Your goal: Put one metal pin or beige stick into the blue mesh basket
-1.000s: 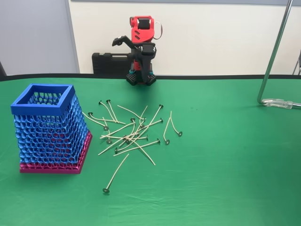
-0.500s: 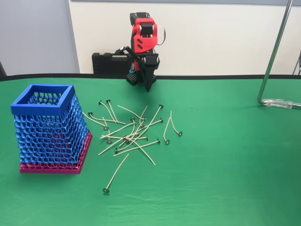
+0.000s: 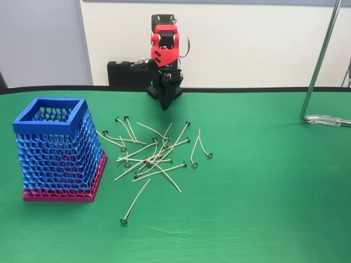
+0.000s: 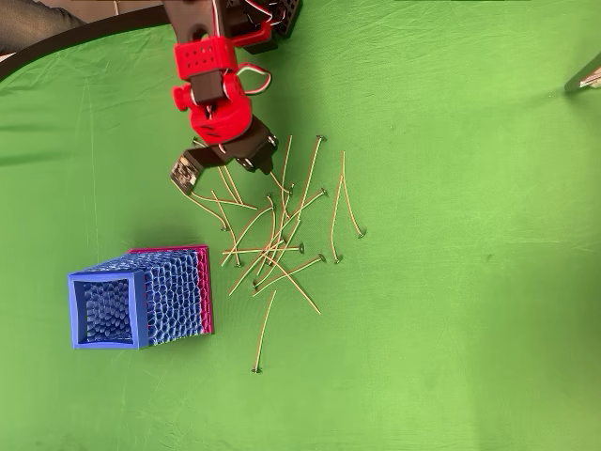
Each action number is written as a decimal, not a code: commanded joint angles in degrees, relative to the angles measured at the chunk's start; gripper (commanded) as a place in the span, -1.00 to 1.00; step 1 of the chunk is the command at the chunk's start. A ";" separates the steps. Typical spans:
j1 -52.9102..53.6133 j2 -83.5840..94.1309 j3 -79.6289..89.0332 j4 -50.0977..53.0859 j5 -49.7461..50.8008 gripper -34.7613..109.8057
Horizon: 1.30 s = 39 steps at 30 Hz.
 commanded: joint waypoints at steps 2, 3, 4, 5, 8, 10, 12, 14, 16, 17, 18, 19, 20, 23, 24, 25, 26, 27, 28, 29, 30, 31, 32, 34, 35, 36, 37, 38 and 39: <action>0.09 -2.90 -4.57 0.09 -6.24 -0.51; 0.00 -3.87 -5.45 0.18 -7.47 -0.51; 0.00 -4.83 -6.68 0.53 -8.53 -0.51; -0.09 -5.89 -8.17 1.23 -9.05 -0.51; -0.44 -9.23 -13.62 4.83 -9.32 -0.51; -0.79 -11.43 -16.87 6.59 -8.61 -0.51; -1.05 -13.10 -19.34 7.38 -7.73 -0.51; -1.05 -14.68 -21.62 8.17 -7.21 -0.51; -1.05 -16.61 -23.64 9.05 -6.94 -0.51; -1.05 -17.58 -24.43 9.84 -7.12 -0.51; -1.23 -18.54 -25.05 10.37 -7.21 -0.51; -1.32 -19.60 -25.49 10.55 -7.21 -0.51; -1.32 -20.48 -25.66 10.63 -7.38 -0.51; -1.41 -21.88 -24.87 10.63 -9.23 -0.51; -1.58 -21.97 -24.26 10.63 -10.02 -0.51; -1.85 -22.06 -23.73 10.63 -10.81 -0.51; -1.93 -21.97 -23.03 10.63 -11.60 -0.51; -2.02 -21.88 -22.68 10.63 -12.30 -0.51; -2.11 -21.88 -22.50 10.63 -12.92 -0.50; -2.11 -21.97 -22.32 10.63 -13.36 -0.48; -2.11 -21.97 -22.15 10.63 -13.97 -0.45; -2.11 -22.06 -22.06 10.55 -14.24 -0.43; -2.20 -22.06 -21.97 10.11 -14.33 -0.42; -2.20 -22.06 -21.62 9.76 -15.03 -0.36; -2.20 -22.06 -21.80 9.76 -15.47 -0.36; -2.20 -22.41 -22.15 9.76 -15.73 -0.36; -2.11 -22.76 -22.24 9.76 -16.17 -0.36; -1.93 -23.12 -22.15 9.76 -16.79 -0.35; -1.76 -23.55 -22.06 9.76 -17.23 -0.35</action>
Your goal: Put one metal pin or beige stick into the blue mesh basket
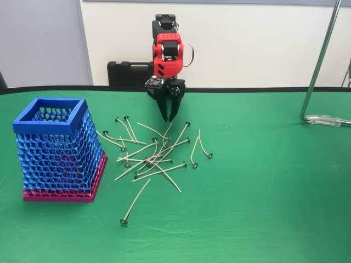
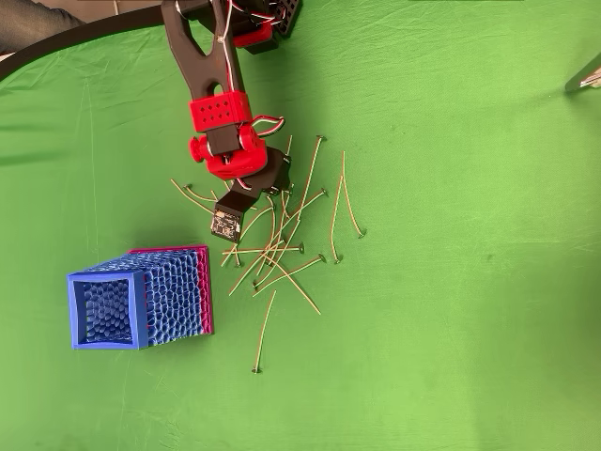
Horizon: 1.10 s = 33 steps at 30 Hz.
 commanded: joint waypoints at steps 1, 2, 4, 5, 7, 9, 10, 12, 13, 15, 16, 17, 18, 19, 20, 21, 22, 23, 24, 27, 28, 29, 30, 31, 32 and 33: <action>0.26 -0.35 -0.26 -0.62 -1.23 -0.35; 0.35 -0.79 -0.09 -0.62 -1.58 -0.35; 0.35 -1.49 0.53 -0.62 -2.02 -0.35; 0.35 -1.76 0.79 -0.62 -2.37 -0.35; 0.44 -2.29 1.23 -0.62 -2.90 -0.36; 0.70 -2.72 1.32 -0.79 -3.43 -0.36; 0.79 -2.99 1.32 -0.97 -3.69 -0.36; 1.32 -3.52 0.79 -1.14 -4.39 -0.35; 1.41 -3.69 0.53 -1.41 -4.75 -0.35; 1.58 -3.87 0.18 -1.93 -5.45 -0.34; 1.58 -3.87 0.00 -2.29 -5.62 -0.34; 1.58 -3.87 0.00 -2.72 -5.89 -0.34; 1.49 -3.87 0.00 -3.08 -6.06 -0.34; 1.49 -3.96 -0.09 -3.34 -6.33 -0.34; 1.49 -4.22 -0.35 -3.69 -6.59 -0.34; 1.49 -4.48 -0.53 -3.87 -6.86 -0.34; 1.41 -4.75 -0.70 -3.87 -7.03 -0.34; 1.41 -5.01 -0.79 -3.87 -7.21 -0.34; 1.32 -5.36 -0.88 -3.96 -7.38 -0.34; 0.97 -6.15 -0.88 -4.48 -8.00 -0.35; 0.88 -6.42 -0.88 -4.57 -8.35 -0.35; 0.79 -6.68 -0.88 -4.83 -8.44 -0.34; 0.70 -7.03 -0.97 -4.92 -8.61 -0.34; 0.62 -7.38 -1.05 -4.92 -8.79 -0.35; 0.53 -7.65 -1.14 -4.92 -8.96 -0.35; 0.53 -7.91 -1.32 -4.92 -9.05 -0.35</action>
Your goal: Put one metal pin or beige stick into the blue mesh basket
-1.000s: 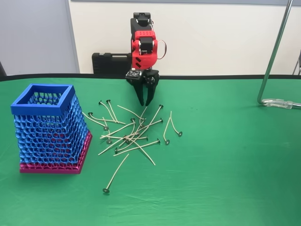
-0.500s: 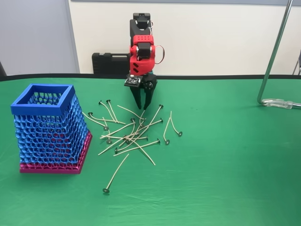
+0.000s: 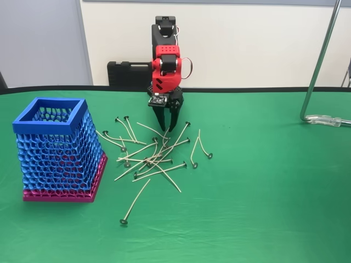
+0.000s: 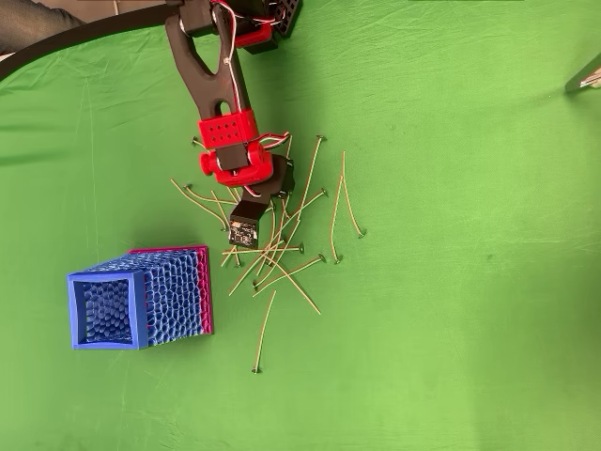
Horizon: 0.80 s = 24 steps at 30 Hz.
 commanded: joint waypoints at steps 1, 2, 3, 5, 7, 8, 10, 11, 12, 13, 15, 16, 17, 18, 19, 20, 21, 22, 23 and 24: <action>-0.53 -0.09 -2.37 -0.35 -0.79 -0.35; -0.53 -0.26 -2.37 -0.35 -1.05 -0.35; -0.53 -0.44 -2.37 -0.35 -1.32 -0.35; -0.53 -0.79 -2.55 -0.35 -1.58 -0.35; -0.53 -1.41 -2.90 -0.35 -1.67 -0.36; -0.53 -1.58 -3.16 -0.35 -1.67 -0.35; -0.44 -1.76 -3.43 -0.35 -1.76 -0.35; -0.44 -1.76 -3.52 -0.35 -1.85 -0.35; -0.44 -1.76 -3.60 -0.35 -1.93 -0.35; -0.44 -1.85 -3.60 -0.35 -2.11 -0.35; -0.26 -2.11 -3.96 -0.35 -2.37 -0.35; -0.09 -2.20 -4.22 -0.35 -2.55 -0.35; 0.00 -2.37 -4.48 -0.35 -2.64 -0.35; 0.09 -2.55 -4.75 -0.35 -2.81 -0.35; 0.26 -2.72 -4.92 -0.35 -2.90 -0.35; 0.35 -2.81 -5.19 -0.35 -2.99 -0.35; 0.35 -2.99 -5.27 -0.35 -3.08 -0.35; 0.53 -3.16 -5.54 -0.35 -3.16 -0.35; 0.62 -3.43 -5.80 -0.35 -3.34 -0.35; 0.70 -3.69 -6.06 -0.35 -3.52 -0.35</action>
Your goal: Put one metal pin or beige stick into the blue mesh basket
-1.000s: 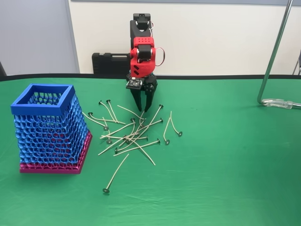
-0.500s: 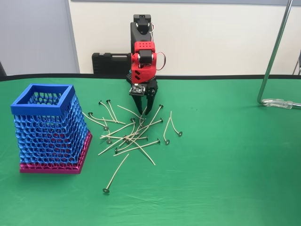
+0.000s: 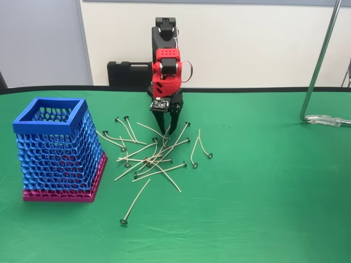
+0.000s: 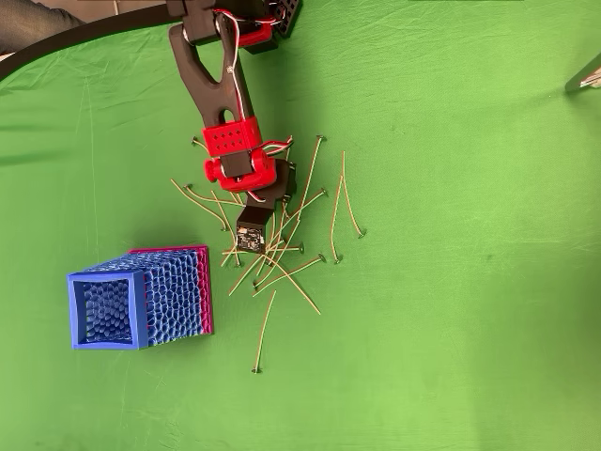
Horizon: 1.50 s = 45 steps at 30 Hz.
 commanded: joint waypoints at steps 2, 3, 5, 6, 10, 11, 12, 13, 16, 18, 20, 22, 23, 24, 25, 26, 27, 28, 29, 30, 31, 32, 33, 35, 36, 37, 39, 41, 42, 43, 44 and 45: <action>0.53 -0.35 -3.16 -0.26 -0.97 -0.35; 0.62 -0.53 -3.25 -0.26 -0.97 -0.35; 0.62 -0.97 -3.43 -0.26 -1.14 -0.35; 0.62 -0.97 -3.52 -0.26 -1.14 -0.35; 0.62 -1.23 -3.69 -0.26 -1.32 -0.35; 0.62 -1.32 -3.78 -0.26 -1.41 -0.35; 0.62 -1.41 -3.78 -0.26 -1.41 -0.35; 0.62 -1.41 -3.69 -0.26 -1.49 -0.35; 0.62 -1.58 -3.78 -0.26 -1.58 -0.35; 0.62 -1.76 -3.87 -0.26 -1.49 -0.35; 0.62 -1.85 -4.13 -0.26 -1.58 -0.34; 0.62 -2.02 -4.57 -0.26 -1.76 -0.34; 0.62 -2.11 -4.92 -0.26 -1.67 -0.34; 0.62 -2.11 -5.27 -0.18 -1.49 -0.34; 0.62 -2.20 -5.62 0.18 -1.49 -0.34; 0.70 -2.20 -5.80 0.26 -1.58 -0.34; 0.79 -2.02 -5.98 0.44 -1.76 -0.34; 0.88 -1.85 -6.06 0.44 -1.76 -0.34; 0.97 -1.76 -6.33 0.44 -1.67 -0.34; 0.97 -1.67 -6.50 0.44 -1.67 -0.34; 0.97 -1.58 -6.59 0.44 -1.67 -0.34; 0.88 -1.58 -6.68 0.44 -1.67 -0.33; 0.70 -1.49 -6.68 0.44 -1.58 -0.33; 0.26 -1.23 -6.68 0.44 -1.32 -0.33; 0.09 -1.14 -6.68 0.44 -1.05 -0.33; -0.26 -1.05 -6.59 0.44 -0.79 -0.33; -0.88 -0.88 -6.15 0.44 -0.18 -0.33; -1.41 -0.62 -5.80 0.44 0.26 -0.33; -1.67 -0.44 -5.54 0.44 0.35 -0.33; -1.93 -0.26 -5.19 0.44 0.44 -0.33; -2.11 -0.09 -5.10 0.44 0.62 -0.33; -2.29 0.09 -4.92 0.44 0.70 -0.33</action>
